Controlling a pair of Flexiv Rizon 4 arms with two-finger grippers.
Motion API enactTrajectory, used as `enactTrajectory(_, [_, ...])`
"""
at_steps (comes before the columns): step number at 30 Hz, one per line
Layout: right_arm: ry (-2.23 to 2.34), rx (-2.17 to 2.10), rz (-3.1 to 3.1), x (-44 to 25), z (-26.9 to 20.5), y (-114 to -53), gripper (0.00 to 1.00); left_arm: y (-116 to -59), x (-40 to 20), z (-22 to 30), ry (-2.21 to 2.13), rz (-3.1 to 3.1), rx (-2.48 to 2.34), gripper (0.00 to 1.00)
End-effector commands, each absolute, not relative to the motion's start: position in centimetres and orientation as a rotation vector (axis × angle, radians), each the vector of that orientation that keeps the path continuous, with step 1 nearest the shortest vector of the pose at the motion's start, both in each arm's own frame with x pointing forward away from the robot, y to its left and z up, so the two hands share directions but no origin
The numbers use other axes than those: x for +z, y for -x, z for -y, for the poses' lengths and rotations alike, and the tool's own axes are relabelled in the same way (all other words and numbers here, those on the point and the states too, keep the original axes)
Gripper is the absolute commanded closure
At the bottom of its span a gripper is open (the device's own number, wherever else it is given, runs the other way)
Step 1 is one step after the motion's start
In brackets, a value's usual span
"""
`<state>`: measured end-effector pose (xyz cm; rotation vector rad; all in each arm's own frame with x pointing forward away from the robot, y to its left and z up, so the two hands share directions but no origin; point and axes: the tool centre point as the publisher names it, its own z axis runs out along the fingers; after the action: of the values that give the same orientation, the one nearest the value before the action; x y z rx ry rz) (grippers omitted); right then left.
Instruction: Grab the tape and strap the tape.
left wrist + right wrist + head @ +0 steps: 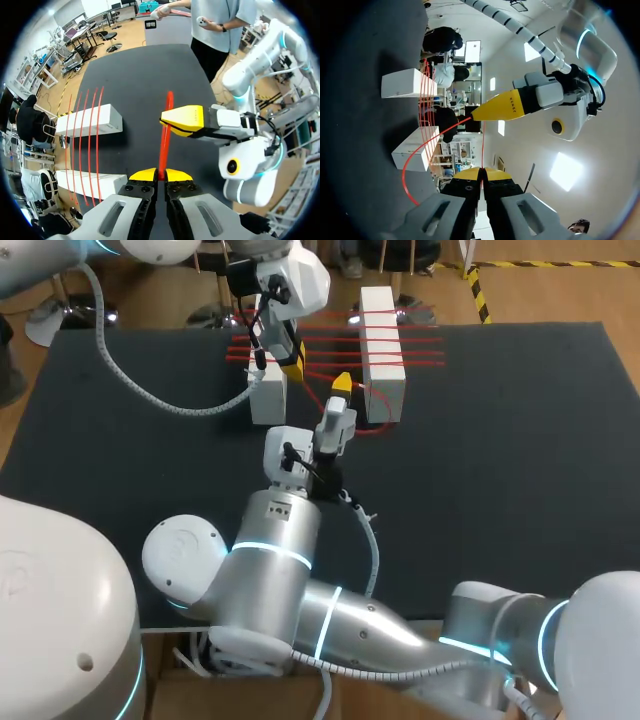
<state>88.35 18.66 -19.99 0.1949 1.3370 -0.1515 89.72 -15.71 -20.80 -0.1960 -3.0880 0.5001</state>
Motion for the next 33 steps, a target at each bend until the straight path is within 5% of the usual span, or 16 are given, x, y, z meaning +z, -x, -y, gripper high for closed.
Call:
enactTrajectory(1, [-0.197,-0.158,-1.337,-20.0,-19.0,-88.5,1.0,-89.7,-20.7,15.7,0.194,3.089,0.493,1.0])
enactTrajectory(33, [-0.235,-0.155,-1.327,-20.0,-20.5,-88.6,1.0,-89.7,-20.7,15.7,0.194,3.089,0.493,1.0])
